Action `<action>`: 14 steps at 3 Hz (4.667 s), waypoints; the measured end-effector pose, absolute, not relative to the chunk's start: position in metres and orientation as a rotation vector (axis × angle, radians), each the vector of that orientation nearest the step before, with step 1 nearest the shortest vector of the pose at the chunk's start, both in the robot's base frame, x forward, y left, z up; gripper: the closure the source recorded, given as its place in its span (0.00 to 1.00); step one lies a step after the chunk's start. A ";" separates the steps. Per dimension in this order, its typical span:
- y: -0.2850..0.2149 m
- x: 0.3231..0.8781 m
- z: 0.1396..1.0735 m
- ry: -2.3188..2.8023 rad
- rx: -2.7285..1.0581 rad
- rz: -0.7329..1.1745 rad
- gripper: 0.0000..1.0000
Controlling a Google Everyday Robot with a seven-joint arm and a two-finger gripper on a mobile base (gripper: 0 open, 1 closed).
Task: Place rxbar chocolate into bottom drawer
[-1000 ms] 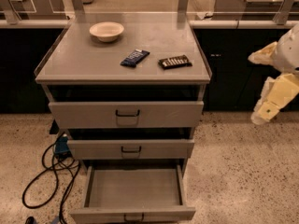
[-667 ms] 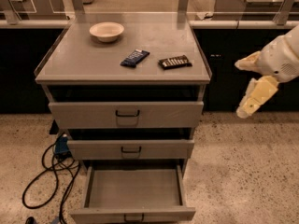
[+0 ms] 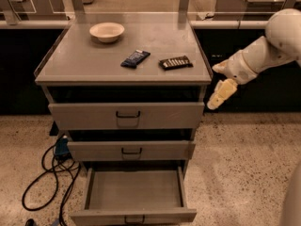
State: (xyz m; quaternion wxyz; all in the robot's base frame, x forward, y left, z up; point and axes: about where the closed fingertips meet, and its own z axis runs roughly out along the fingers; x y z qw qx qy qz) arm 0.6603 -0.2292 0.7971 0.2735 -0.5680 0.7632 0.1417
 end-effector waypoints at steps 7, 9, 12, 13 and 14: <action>-0.158 0.761 0.819 2.011 -1.472 0.309 0.00; -0.168 0.788 0.815 1.953 -1.325 0.464 0.00; -0.159 0.795 0.799 2.003 -1.275 0.510 0.00; -0.157 0.794 0.799 1.999 -1.275 0.526 0.00; -0.144 0.794 0.833 1.914 -1.274 0.570 0.00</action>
Offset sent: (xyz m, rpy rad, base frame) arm 0.0609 0.0178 -0.0167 -0.0299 -0.1085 -0.0307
